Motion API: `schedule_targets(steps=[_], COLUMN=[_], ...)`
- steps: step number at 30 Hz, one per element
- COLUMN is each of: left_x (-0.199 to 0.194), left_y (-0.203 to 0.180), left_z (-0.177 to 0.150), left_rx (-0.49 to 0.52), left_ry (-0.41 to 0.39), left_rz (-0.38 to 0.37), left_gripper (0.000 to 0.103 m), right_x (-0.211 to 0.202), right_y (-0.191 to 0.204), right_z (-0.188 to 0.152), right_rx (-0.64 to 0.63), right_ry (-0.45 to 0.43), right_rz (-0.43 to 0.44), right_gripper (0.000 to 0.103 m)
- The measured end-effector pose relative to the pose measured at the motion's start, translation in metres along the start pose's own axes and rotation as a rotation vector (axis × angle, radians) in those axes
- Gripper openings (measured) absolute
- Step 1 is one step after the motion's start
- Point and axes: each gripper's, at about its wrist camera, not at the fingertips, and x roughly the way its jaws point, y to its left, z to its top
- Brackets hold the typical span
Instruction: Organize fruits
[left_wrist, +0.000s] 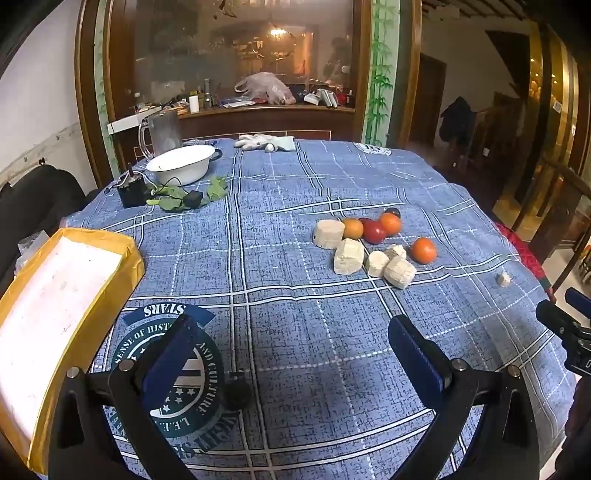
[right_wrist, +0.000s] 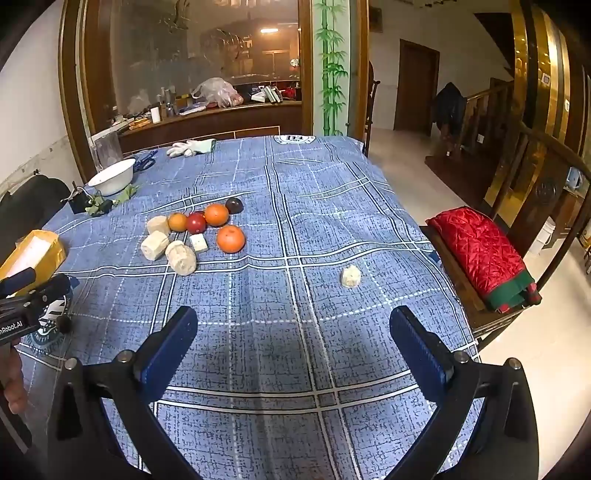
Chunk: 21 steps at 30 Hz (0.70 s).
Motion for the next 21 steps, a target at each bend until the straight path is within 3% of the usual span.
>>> schedule_targets(steps=[12,21], left_x=[0.002,0.006], left_y=[0.008,0.004], left_z=[0.000,0.000], left_rx=[0.007,0.013], left_ry=[-0.003,0.007], left_rz=[-0.035,-0.047], left_gripper=[0.103,0.103], right_x=[-0.003,0.000], right_y=[-0.001,-0.025], right_z=[-0.006,-0.008], right_rx=[-0.005,0.035], right_ry=[-0.022,-0.005], right_rz=[0.026,0.015], right_gripper=[0.103,0.103])
